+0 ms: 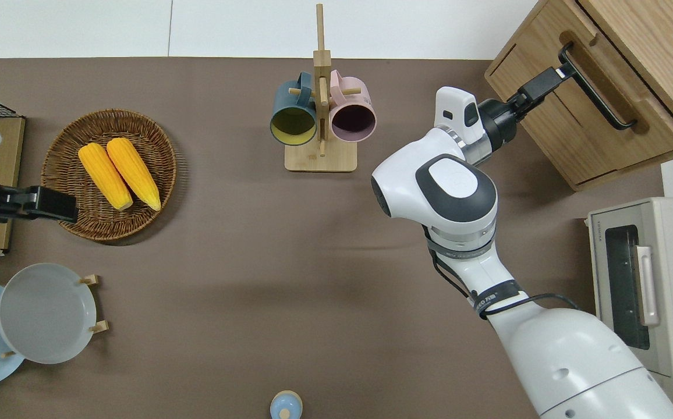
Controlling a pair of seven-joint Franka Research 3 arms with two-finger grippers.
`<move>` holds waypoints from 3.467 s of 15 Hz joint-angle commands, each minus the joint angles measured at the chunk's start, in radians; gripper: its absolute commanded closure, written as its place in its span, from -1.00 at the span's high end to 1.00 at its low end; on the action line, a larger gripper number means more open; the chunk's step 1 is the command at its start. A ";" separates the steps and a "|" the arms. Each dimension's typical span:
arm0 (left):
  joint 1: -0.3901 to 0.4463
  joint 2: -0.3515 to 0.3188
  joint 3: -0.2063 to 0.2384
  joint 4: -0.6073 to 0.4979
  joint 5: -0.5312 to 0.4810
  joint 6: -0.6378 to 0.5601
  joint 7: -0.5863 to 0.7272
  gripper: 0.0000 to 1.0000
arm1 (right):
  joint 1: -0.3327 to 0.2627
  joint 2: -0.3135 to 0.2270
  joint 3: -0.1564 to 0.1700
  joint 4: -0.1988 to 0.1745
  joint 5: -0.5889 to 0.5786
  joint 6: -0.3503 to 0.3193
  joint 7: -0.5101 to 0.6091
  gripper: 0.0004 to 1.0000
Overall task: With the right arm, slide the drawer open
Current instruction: 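Close the right gripper on the black drawer handle, then pull the drawer handle toward the robot with the right gripper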
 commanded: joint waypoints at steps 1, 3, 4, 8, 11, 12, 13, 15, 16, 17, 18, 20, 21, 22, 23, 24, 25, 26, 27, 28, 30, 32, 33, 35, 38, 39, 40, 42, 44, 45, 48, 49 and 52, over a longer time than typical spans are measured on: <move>0.005 0.011 -0.007 0.024 0.017 -0.020 0.010 0.99 | -0.002 0.001 -0.032 -0.015 -0.053 0.042 0.031 0.98; 0.005 0.011 -0.007 0.024 0.017 -0.020 0.010 0.99 | -0.008 0.006 -0.032 -0.014 -0.058 0.043 0.031 0.97; 0.005 0.011 -0.007 0.024 0.017 -0.020 0.010 0.99 | -0.010 0.009 -0.032 -0.015 -0.068 0.043 0.032 0.97; 0.005 0.011 -0.007 0.026 0.017 -0.020 0.010 0.99 | -0.020 0.011 -0.036 -0.014 -0.072 0.065 0.040 0.96; 0.005 0.011 -0.007 0.024 0.017 -0.020 0.010 0.99 | -0.022 0.011 -0.059 -0.014 -0.072 0.100 0.041 0.94; 0.005 0.011 -0.007 0.024 0.017 -0.020 0.010 0.99 | -0.028 0.011 -0.061 -0.014 -0.072 0.108 0.041 0.92; 0.005 0.011 -0.007 0.024 0.017 -0.020 0.010 0.99 | -0.033 0.009 -0.062 -0.014 -0.072 0.118 0.040 0.85; 0.005 0.011 -0.007 0.024 0.017 -0.020 0.008 0.99 | -0.031 0.009 -0.073 -0.014 -0.070 0.126 0.031 0.44; 0.005 0.011 -0.007 0.026 0.017 -0.020 0.010 0.99 | -0.031 0.008 -0.075 -0.015 -0.070 0.126 0.025 0.12; 0.005 0.011 -0.007 0.024 0.017 -0.020 0.010 0.99 | -0.033 0.008 -0.075 -0.014 -0.070 0.126 0.017 -0.16; 0.005 0.011 -0.007 0.026 0.017 -0.020 0.010 0.99 | -0.034 0.008 -0.075 -0.015 -0.070 0.126 0.000 -0.47; 0.005 0.011 -0.007 0.026 0.017 -0.020 0.010 0.99 | -0.034 0.006 -0.075 -0.014 -0.070 0.126 -0.020 -0.92; 0.005 0.011 -0.007 0.026 0.017 -0.020 0.010 0.99 | -0.034 0.006 -0.075 -0.014 -0.070 0.126 -0.026 -1.00; 0.005 0.011 -0.007 0.026 0.017 -0.020 0.010 0.99 | -0.034 0.006 -0.075 -0.014 -0.070 0.126 -0.026 -1.00; 0.005 0.011 -0.007 0.024 0.017 -0.020 0.010 0.99 | -0.033 0.006 -0.075 -0.015 -0.070 0.126 -0.028 -1.00; 0.005 0.011 -0.007 0.024 0.017 -0.020 0.010 0.99 | -0.033 0.006 -0.075 -0.014 -0.070 0.125 -0.028 -1.00; 0.005 0.011 -0.007 0.024 0.017 -0.020 0.010 0.99 | -0.033 0.006 -0.075 -0.014 -0.070 0.125 -0.031 -1.00; 0.005 0.011 -0.007 0.026 0.017 -0.020 0.010 0.99 | -0.033 0.006 -0.075 -0.015 -0.070 0.123 -0.034 -1.00; 0.005 0.011 -0.007 0.024 0.017 -0.020 0.010 0.99 | -0.033 0.006 -0.075 -0.014 -0.070 0.122 -0.034 -1.00; 0.005 0.011 -0.007 0.026 0.017 -0.020 0.008 0.99 | -0.030 0.006 -0.075 -0.015 -0.069 0.120 -0.034 -1.00; 0.005 0.011 -0.007 0.024 0.017 -0.020 0.010 0.99 | -0.019 0.006 -0.075 -0.015 -0.058 0.111 -0.034 -1.00; 0.005 0.011 -0.007 0.026 0.017 -0.020 0.008 0.99 | -0.010 -0.002 -0.073 -0.023 -0.055 0.106 -0.034 -1.00; 0.005 0.011 -0.007 0.026 0.017 -0.020 0.010 0.99 | -0.004 -0.003 -0.072 -0.032 -0.055 0.100 -0.032 -1.00; 0.005 0.011 -0.007 0.026 0.017 -0.020 0.010 0.99 | 0.016 -0.005 -0.071 -0.035 -0.032 0.074 -0.034 -1.00; 0.005 0.011 -0.007 0.024 0.017 -0.020 0.008 0.99 | 0.053 -0.005 -0.070 -0.035 0.004 0.022 -0.035 -1.00; 0.005 0.011 -0.007 0.026 0.017 -0.020 0.010 0.99 | 0.064 -0.005 -0.065 -0.035 0.013 -0.002 -0.037 -1.00; 0.005 0.011 -0.007 0.024 0.017 -0.020 0.010 0.99 | 0.074 -0.005 -0.062 -0.035 0.036 -0.025 -0.047 -1.00; 0.005 0.011 -0.007 0.024 0.017 -0.020 0.010 0.99 | 0.105 -0.005 -0.062 -0.034 0.062 -0.055 -0.054 -1.00; 0.005 0.011 -0.007 0.026 0.017 -0.020 0.010 0.99 | 0.133 -0.003 -0.061 -0.034 0.073 -0.093 -0.054 -1.00; 0.005 0.011 -0.007 0.026 0.017 -0.020 0.010 0.99 | 0.147 -0.003 -0.061 -0.034 0.091 -0.111 -0.054 -1.00; 0.005 0.011 -0.007 0.026 0.017 -0.020 0.010 0.99 | 0.191 -0.003 -0.058 -0.031 0.137 -0.158 -0.054 -1.00; 0.005 0.011 -0.007 0.026 0.017 -0.020 0.010 0.99 | 0.203 -0.003 -0.058 -0.029 0.151 -0.165 -0.052 -1.00; 0.005 0.011 -0.007 0.026 0.017 -0.020 0.010 0.99 | 0.243 -0.005 -0.056 -0.021 0.198 -0.191 -0.052 -1.00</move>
